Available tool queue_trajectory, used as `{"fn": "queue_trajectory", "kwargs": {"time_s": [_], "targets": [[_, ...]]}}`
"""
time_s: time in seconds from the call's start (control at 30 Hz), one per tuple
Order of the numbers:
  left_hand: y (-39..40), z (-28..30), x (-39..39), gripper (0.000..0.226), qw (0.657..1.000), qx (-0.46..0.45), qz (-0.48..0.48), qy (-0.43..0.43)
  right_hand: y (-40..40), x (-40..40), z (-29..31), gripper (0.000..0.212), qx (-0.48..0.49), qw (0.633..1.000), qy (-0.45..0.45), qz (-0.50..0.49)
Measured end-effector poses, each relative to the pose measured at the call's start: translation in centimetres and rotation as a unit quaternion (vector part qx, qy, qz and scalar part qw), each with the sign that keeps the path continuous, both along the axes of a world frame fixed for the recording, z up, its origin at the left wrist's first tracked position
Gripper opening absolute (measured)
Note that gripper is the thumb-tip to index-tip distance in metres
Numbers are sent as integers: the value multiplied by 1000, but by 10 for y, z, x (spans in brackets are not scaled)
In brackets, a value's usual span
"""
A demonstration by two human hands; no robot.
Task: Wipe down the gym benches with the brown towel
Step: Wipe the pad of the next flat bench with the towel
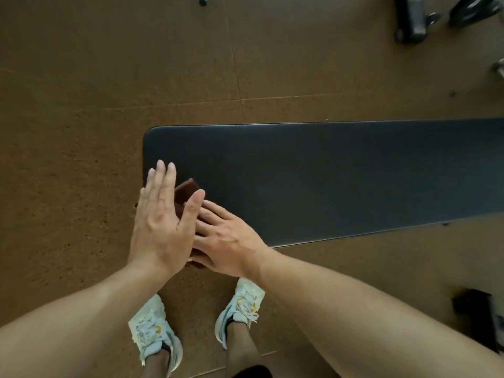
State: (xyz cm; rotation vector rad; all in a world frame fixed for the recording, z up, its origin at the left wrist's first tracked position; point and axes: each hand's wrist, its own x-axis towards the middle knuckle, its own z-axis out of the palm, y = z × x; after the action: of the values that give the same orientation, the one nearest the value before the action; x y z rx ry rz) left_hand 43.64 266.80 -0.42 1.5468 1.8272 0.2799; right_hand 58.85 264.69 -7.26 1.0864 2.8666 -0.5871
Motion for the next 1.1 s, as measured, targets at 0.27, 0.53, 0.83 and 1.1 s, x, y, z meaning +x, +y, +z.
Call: {"fn": "queue_trajectory", "kwargs": {"time_s": [0.27, 0.53, 0.83, 1.1], "targets": [[-3, -3, 103, 82, 991, -58, -121, -11, -12, 202, 4, 50, -6, 983, -61, -170], [-31, -20, 168, 85, 953, -29, -300, 43, -37, 317, 18, 59, -53, 901, -65, -426], [-54, -26, 143, 83, 954, -12, -292, 67, -50, 336, 21, 47, -48, 556, 21, -830], [-77, -7, 42, 74, 990, -64, -117, 35, -28, 125, 33, 50, -101, 522, 65, -844]]}}
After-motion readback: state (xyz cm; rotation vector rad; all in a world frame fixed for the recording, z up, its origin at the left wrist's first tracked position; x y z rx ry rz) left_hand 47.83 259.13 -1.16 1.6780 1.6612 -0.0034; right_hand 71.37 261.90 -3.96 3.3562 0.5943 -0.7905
